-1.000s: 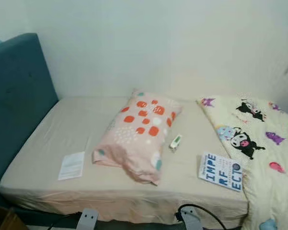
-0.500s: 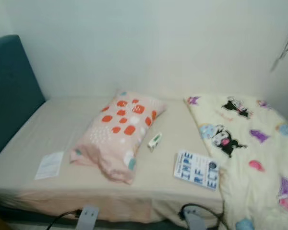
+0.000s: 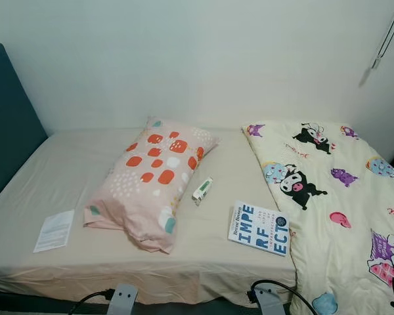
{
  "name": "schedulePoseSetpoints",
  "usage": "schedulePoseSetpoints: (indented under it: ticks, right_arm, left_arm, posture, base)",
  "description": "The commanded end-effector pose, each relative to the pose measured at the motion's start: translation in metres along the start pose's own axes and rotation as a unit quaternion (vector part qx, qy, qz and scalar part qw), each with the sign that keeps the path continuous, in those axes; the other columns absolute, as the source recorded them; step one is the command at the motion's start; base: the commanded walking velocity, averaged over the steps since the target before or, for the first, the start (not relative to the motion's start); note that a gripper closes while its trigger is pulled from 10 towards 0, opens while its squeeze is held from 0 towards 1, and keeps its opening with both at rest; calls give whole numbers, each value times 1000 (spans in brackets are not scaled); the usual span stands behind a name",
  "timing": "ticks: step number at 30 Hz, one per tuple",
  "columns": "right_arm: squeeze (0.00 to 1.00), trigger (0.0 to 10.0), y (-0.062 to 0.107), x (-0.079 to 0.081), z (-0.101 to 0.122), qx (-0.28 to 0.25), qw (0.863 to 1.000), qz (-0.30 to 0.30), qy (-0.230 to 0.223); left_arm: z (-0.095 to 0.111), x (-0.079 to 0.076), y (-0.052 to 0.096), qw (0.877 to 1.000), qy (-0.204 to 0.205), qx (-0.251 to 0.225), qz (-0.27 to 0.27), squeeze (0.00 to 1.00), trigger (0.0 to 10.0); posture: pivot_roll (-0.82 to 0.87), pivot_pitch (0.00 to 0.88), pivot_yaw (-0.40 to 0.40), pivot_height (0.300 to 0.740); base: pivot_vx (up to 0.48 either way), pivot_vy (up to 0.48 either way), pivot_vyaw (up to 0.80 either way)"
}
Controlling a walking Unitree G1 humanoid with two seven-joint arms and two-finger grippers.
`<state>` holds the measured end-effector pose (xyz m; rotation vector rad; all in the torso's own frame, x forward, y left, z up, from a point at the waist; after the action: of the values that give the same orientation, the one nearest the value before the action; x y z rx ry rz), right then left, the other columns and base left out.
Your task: Clean up the room
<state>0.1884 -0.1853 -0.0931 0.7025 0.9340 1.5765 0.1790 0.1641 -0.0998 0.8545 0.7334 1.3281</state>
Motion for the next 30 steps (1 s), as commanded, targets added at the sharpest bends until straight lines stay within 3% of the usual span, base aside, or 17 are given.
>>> schedulePoseSetpoints:
  ticks: [1,7,10,14,21,23,24,30]
  right_arm:
    - [0,10000,0,0,-1,2,1000,1,0]
    - [0,10000,0,0,1,-3,1000,5,21]
    - [0,10000,0,1,1,-5,999,9,38]
    - [0,10000,0,1,1,-4,999,9,31]
    - [0,10000,0,-3,-1,3,1000,-10,15]
    - [0,10000,0,-4,0,-1,1000,-14,8]
    - [0,10000,1,-11,9,-21,998,-35,-37]
    - [0,10000,2,-24,25,-55,992,-60,-96]
  left_arm:
    - [-2,3,0,1000,-3,1,2,0,10000]
    - [-4,2,1,1000,-4,3,0,0,10000]
    - [-4,2,1,1000,-4,3,-1,0,10000]
    - [-3,1,1,1000,-4,2,-2,0,10000]
    - [-2,3,1,1000,11,-3,8,0,10000]
    - [-1,3,1,1000,10,-3,8,0,10000]
    - [-2,3,1,1000,9,-2,7,0,10000]
    - [-2,4,1,1000,9,-3,6,0,10000]
  posture:
    - [-83,0,-5,712]
    - [-86,0,-9,712]
    - [-86,0,-9,712]
    - [-84,0,-13,712]
    - [-86,0,-10,712]
    - [-86,0,-8,712]
    - [-86,0,-5,712]
    - [-83,0,-4,712]
  base:
    - [375,0,0]
    - [371,0,0]
    - [374,0,794]
    - [376,0,794]
    - [162,0,0]
    - [0,0,0]
    - [0,0,0]
    - [0,0,0]
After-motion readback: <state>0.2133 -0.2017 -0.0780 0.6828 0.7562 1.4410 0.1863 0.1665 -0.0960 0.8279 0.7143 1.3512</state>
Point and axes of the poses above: a point about 5 cm out from each wrist's last joint towards the gripper, its own y axis pointing back from the gripper into the wrist, its own z axis along the axis of the wrist's last joint, x = y × z, the point moved 1 cm from there along -y, pointing out of the wrist towards the gripper, and after that the axes turned 2 degrees about y, right-handed, at the moved point
